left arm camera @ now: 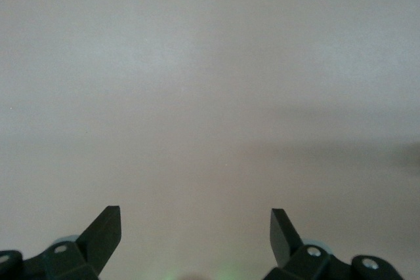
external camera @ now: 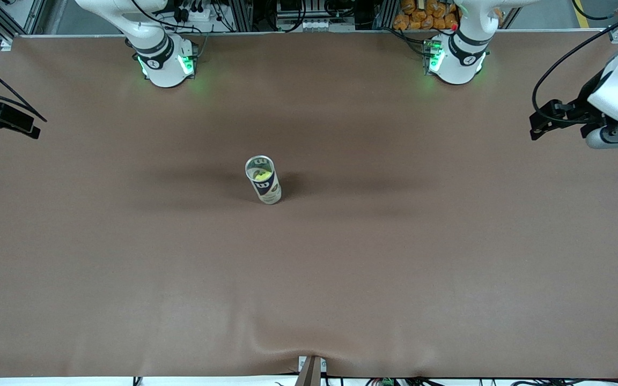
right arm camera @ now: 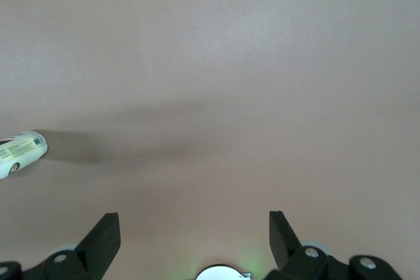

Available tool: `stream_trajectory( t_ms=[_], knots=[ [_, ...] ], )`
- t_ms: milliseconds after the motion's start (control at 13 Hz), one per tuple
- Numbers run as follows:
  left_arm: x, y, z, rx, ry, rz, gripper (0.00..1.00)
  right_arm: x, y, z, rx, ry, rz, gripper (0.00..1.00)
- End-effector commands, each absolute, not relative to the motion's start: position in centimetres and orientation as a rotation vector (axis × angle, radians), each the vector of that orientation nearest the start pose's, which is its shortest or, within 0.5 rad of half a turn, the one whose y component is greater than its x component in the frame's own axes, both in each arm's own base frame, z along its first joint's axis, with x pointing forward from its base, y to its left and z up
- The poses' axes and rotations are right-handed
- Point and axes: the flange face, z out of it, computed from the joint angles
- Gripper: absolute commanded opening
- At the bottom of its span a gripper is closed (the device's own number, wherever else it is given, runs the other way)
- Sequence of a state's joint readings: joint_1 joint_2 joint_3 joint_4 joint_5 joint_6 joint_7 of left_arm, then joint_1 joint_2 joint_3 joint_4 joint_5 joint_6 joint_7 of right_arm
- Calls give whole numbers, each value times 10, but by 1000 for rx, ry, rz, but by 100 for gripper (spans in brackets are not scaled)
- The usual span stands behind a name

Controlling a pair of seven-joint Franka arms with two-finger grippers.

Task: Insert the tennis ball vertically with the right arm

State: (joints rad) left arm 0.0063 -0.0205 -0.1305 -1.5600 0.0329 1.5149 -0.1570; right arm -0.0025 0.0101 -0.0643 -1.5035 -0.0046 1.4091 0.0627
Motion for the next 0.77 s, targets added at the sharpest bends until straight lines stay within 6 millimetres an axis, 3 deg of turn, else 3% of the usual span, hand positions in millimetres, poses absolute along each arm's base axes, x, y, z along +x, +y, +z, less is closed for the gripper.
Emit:
stream_trajectory(
  t_ms=[0,460,690],
  knots=[
    [532,-56,641,-3114,-64,12,100,538,-37,639,-3146,210,153,100],
    [530,-51,645,-3114,-85,-2,100,536,-37,642,-3144,213,155,100],
    [535,-35,643,-3140,-63,-14,100,534,-40,643,-3136,220,152,100]
  ],
)
